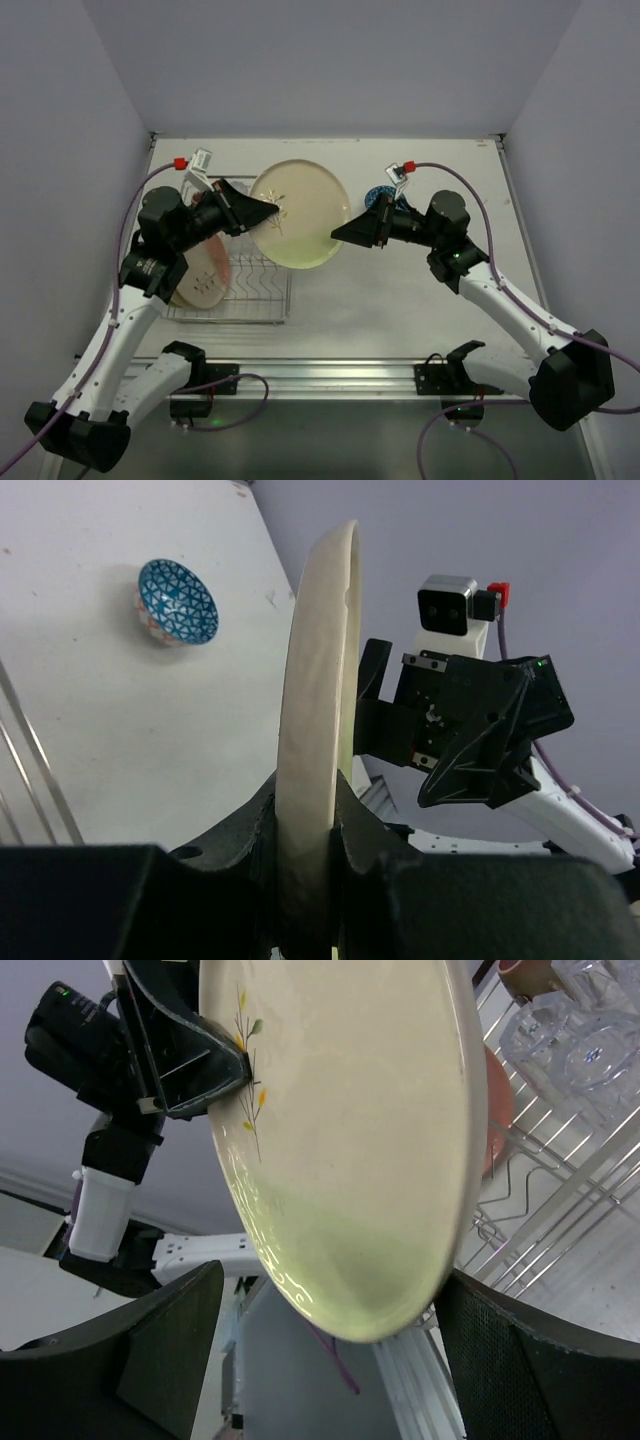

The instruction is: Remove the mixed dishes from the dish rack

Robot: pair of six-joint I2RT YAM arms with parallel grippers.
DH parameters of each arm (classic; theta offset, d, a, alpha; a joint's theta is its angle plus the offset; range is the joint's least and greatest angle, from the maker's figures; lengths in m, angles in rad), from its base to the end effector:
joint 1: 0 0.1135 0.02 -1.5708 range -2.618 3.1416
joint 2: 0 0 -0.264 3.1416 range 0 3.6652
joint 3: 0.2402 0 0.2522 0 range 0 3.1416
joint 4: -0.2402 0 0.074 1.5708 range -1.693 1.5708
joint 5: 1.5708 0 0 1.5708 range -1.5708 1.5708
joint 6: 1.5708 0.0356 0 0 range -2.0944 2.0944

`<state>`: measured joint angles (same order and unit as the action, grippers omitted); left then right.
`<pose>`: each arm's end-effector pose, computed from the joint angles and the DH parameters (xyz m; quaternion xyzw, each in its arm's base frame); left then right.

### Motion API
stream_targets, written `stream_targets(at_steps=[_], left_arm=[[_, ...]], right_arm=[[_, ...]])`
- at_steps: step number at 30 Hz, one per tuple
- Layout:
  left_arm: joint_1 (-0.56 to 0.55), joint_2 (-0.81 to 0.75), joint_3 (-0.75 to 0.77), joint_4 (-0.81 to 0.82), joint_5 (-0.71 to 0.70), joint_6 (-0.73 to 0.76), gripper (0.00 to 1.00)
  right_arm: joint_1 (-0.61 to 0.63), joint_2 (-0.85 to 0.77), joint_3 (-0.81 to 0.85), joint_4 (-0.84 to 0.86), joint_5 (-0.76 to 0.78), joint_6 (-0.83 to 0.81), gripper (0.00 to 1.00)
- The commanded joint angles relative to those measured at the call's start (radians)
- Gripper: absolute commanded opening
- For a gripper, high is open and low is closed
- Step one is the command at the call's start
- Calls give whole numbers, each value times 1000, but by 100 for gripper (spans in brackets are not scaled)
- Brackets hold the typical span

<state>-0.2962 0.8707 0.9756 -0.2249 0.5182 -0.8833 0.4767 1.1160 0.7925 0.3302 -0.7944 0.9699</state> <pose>0.1779 -0.0727 0.3882 -0.0466 0.7415 -0.5160 0.4263 0.2143 0.1393 0.3303 -0.1075 0.6972 0.6374 0.3100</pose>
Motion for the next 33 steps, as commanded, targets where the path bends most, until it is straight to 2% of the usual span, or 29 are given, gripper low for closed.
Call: stream_targets(at_steps=[1,5,7,8,13,14,16,17,18,21,25,26,28,29,33], left_arm=[[-4,10,-44,418,196,-239,0],[-4,37,-90,505,223,-293,0],[-4,40,-109,525,227,-301,0],[-4,42,-112,529,229,-299,0],[-4,48,-165,564,229,-312,0],[-4,48,-175,573,230,-316,0],[-6,53,-192,584,230,-315,0],[-4,53,-196,581,229,-309,0],[-4,53,-196,573,217,-299,0],[-4,51,-192,503,162,-249,3],[-4,48,-183,428,89,-175,29],[-6,48,-180,417,76,-165,51],[-4,48,-161,359,22,-119,79],[-4,50,-152,334,2,-96,100],[-4,50,-71,113,-194,33,100]], right_arm=[[-10,31,11,116,-40,84,85],[-18,64,-6,219,-46,165,82],[-24,86,-16,262,-51,196,74],[-29,93,-19,303,-54,223,67],[-33,110,-32,372,-63,265,47],[-36,111,-32,374,-62,266,36],[-39,108,-42,380,-60,270,26],[-46,104,-45,383,-60,273,10],[-49,99,-55,383,-57,276,3],[-67,73,-81,383,-39,292,0],[-107,31,-128,380,17,355,0],[-127,24,-137,382,32,371,0],[-147,2,-167,382,47,403,0],[-167,-5,-174,380,55,414,0],[-246,-54,-248,379,84,454,0]])
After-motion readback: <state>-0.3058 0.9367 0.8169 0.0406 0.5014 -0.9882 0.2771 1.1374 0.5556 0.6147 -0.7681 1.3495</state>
